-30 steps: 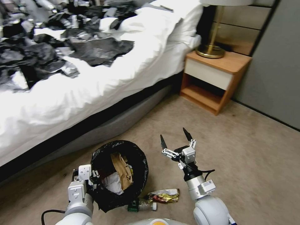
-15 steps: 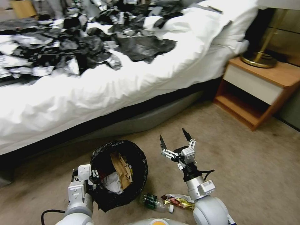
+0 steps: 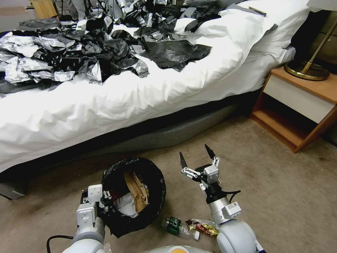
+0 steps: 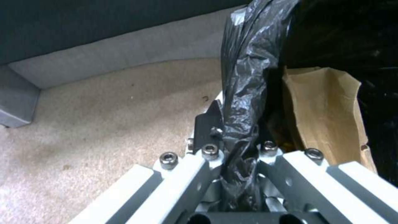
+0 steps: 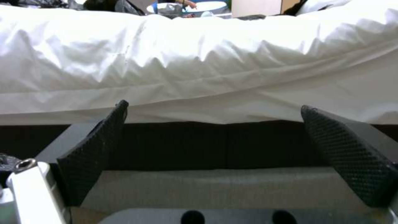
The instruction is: Pick up the trash bin, then pick up the garbage from the floor and place it into the trash bin.
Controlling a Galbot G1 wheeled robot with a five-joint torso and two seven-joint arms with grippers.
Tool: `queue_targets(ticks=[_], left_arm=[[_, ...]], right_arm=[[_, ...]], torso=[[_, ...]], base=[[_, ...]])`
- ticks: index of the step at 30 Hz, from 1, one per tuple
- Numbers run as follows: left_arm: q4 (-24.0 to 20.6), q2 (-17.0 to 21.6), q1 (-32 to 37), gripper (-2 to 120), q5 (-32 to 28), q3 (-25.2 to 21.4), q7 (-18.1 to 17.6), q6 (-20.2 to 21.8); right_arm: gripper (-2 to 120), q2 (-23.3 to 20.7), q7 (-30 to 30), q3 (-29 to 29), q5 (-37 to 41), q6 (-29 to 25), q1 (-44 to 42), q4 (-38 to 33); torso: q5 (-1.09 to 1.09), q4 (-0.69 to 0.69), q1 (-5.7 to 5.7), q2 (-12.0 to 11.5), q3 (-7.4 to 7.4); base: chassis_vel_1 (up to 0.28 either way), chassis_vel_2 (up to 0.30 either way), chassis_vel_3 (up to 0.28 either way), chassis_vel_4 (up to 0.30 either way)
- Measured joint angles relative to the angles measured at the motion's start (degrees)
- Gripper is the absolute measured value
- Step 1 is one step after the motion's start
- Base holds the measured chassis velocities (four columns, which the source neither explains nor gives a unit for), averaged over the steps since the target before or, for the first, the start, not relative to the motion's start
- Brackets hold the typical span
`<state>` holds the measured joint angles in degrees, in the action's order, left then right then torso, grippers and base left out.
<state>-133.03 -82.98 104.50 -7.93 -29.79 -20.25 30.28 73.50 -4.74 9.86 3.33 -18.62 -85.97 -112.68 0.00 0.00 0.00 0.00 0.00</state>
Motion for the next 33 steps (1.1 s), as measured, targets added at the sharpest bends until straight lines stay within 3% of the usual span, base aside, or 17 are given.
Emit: queue_targets(ticks=[15, 33], left_arm=[[0.23, 0.11, -0.18, 0, -0.10, -0.14, 0.00, 0.11], [-0.28, 0.14, 0.56, 0, 0.13, -0.15, 0.05, 0.02]], right_arm=[[100, 0.34, 0.18, 0.05, 0.14, -0.86, 0.66, 0.76], [100, -1.02, 1.71, 3.05, -1.82, -2.93, 3.76, 3.73]], torso=[[0.00, 0.01, -0.01, 0.01, -0.01], [0.00, 0.00, 0.00, 0.00, 0.00]], base=[[0.170, -0.153, -0.171, 0.157], [-0.005, -0.002, -0.003, 0.006]])
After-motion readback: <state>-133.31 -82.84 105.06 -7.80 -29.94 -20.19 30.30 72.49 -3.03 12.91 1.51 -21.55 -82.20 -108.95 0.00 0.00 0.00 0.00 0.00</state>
